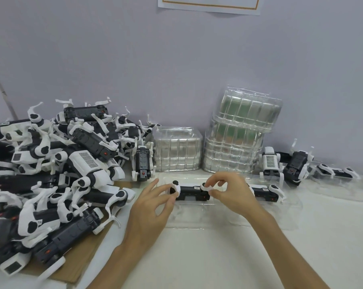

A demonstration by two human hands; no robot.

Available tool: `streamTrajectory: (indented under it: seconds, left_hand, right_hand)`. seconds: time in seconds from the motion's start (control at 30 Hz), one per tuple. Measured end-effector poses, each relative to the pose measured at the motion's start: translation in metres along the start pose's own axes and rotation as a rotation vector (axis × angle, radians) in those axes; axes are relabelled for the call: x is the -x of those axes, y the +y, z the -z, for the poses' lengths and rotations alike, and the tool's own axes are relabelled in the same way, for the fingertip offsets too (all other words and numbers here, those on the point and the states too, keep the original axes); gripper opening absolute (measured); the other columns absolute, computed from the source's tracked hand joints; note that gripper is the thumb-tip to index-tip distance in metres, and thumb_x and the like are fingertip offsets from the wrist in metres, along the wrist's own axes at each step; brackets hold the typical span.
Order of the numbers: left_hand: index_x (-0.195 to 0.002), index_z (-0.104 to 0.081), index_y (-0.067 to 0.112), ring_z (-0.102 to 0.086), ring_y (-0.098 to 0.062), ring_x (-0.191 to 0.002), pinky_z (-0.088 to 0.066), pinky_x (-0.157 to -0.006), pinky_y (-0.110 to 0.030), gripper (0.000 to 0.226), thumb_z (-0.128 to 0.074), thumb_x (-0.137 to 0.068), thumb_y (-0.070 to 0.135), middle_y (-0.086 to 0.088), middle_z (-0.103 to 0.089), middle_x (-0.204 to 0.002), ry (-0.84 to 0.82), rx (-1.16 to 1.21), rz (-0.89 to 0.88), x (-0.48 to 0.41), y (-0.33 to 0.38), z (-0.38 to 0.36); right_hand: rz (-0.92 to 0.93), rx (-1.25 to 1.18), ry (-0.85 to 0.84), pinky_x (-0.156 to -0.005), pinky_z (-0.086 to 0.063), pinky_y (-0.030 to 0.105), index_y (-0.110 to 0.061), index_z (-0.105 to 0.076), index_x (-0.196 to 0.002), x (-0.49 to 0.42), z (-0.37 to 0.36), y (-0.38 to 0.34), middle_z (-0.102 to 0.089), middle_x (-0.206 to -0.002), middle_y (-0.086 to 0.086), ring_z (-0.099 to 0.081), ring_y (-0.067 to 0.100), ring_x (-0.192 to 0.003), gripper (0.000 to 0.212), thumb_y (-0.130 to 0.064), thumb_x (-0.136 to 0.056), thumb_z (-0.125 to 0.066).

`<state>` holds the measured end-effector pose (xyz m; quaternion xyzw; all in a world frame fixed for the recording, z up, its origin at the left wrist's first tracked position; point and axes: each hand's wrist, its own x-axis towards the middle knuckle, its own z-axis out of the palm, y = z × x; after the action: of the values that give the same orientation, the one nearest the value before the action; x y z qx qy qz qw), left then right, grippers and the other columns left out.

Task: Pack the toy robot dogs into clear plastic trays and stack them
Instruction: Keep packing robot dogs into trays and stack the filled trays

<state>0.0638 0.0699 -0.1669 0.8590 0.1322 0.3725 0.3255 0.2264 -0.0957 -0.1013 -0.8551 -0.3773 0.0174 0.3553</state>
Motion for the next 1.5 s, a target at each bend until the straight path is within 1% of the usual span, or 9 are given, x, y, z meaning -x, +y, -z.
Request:
streamTrajectory:
  seconds: [0.17, 0.33, 0.5, 0.63, 0.83, 1.03, 1.2, 1.33, 1.5]
  left_hand:
    - [-0.105, -0.076, 0.035, -0.033, 0.005, -0.141, -0.019, -0.106, -0.002, 0.019, -0.06, -0.098, 0.026, 0.028, -0.056, -0.131, 0.014, 0.011, -0.021, 0.001, -0.003, -0.001]
    - [-0.1, -0.079, 0.026, -0.052, -0.015, -0.124, -0.037, -0.1, -0.03, 0.035, -0.047, -0.094, 0.04, 0.006, -0.063, -0.128, 0.105, -0.173, -0.103, 0.001, 0.0, -0.002]
    - [-0.106, -0.075, 0.024, -0.047, -0.008, -0.124, -0.03, -0.1, -0.016, 0.039, -0.043, -0.095, 0.041, 0.004, -0.057, -0.133, 0.056, -0.117, -0.066, 0.0, 0.002, -0.001]
    - [-0.12, -0.062, 0.023, -0.049, -0.014, -0.123, -0.04, -0.1, -0.035, 0.036, -0.043, -0.095, 0.041, 0.005, -0.049, -0.134, 0.104, -0.131, -0.049, 0.003, 0.005, -0.001]
    - [-0.122, -0.054, 0.031, -0.054, 0.002, -0.104, -0.05, -0.081, -0.033, 0.024, -0.048, -0.098, 0.029, 0.02, -0.048, -0.118, 0.023, -0.077, -0.028, 0.006, 0.004, 0.001]
    - [-0.149, -0.026, 0.051, -0.04, 0.009, -0.122, -0.027, -0.095, -0.002, 0.058, -0.051, -0.1, 0.034, 0.039, -0.037, -0.134, -0.333, -0.181, -0.171, 0.01, -0.002, -0.003]
    - [-0.146, -0.019, 0.055, -0.022, 0.024, -0.132, -0.02, -0.105, -0.006, 0.057, -0.048, -0.101, 0.035, 0.036, -0.025, -0.151, -0.359, -0.182, -0.178, 0.009, -0.005, -0.005]
    - [-0.145, -0.024, 0.053, -0.023, 0.021, -0.135, -0.023, -0.106, -0.008, 0.054, -0.048, -0.102, 0.034, 0.037, -0.021, -0.152, -0.353, -0.156, -0.166, 0.009, -0.005, -0.006]
    - [-0.146, -0.033, 0.048, -0.034, 0.01, -0.136, -0.035, -0.105, -0.017, 0.05, -0.048, -0.101, 0.034, 0.037, -0.021, -0.153, -0.354, -0.14, -0.148, 0.008, -0.006, -0.005]
  right_hand:
    - [0.024, 0.11, -0.023, -0.083, -0.041, 0.025, -0.041, -0.067, -0.088, 0.0, 0.001, -0.003, -0.065, -0.097, -0.018, -0.056, 0.004, -0.093, 0.024, -0.019, -0.087, -0.073]
    - [0.207, 0.282, -0.008, -0.116, -0.025, 0.036, -0.033, -0.053, -0.14, 0.007, -0.01, -0.025, -0.041, -0.154, -0.012, -0.04, 0.011, -0.138, 0.043, -0.026, -0.098, -0.056]
    - [0.2, 0.475, -0.272, -0.121, -0.005, 0.039, -0.032, -0.018, -0.157, 0.016, -0.046, -0.039, -0.02, -0.164, -0.003, -0.011, 0.015, -0.152, 0.057, -0.053, -0.104, -0.024]
    - [0.178, 0.431, -0.236, -0.121, -0.003, 0.036, -0.035, -0.02, -0.157, 0.015, -0.044, -0.033, -0.026, -0.163, -0.007, -0.011, 0.012, -0.152, 0.058, -0.056, -0.103, -0.025]
    - [0.098, 0.397, -0.24, -0.115, -0.014, 0.034, -0.036, -0.034, -0.151, 0.012, -0.021, -0.025, -0.04, -0.155, -0.009, -0.028, 0.012, -0.145, 0.052, -0.054, -0.102, -0.035]
    - [-0.127, 0.395, -0.296, -0.08, -0.03, 0.032, -0.027, -0.06, -0.106, 0.01, 0.02, -0.017, -0.063, -0.105, -0.007, -0.055, 0.021, -0.101, 0.021, -0.04, -0.097, -0.046]
    - [-0.152, 0.542, -0.138, -0.114, -0.028, 0.043, -0.025, -0.036, -0.149, 0.015, 0.03, -0.01, -0.04, -0.153, -0.002, -0.041, 0.023, -0.137, 0.054, -0.019, -0.096, -0.045]
    - [0.094, 0.388, -0.184, -0.119, -0.013, 0.041, -0.038, -0.047, -0.144, 0.018, 0.005, -0.024, -0.025, -0.162, -0.008, -0.023, 0.012, -0.148, 0.045, -0.029, -0.1, -0.046]
    - [-0.003, 0.404, -0.233, -0.112, -0.026, 0.043, -0.037, -0.06, -0.129, 0.015, 0.002, -0.017, -0.025, -0.162, -0.012, -0.035, 0.015, -0.141, 0.035, -0.028, -0.1, -0.042]
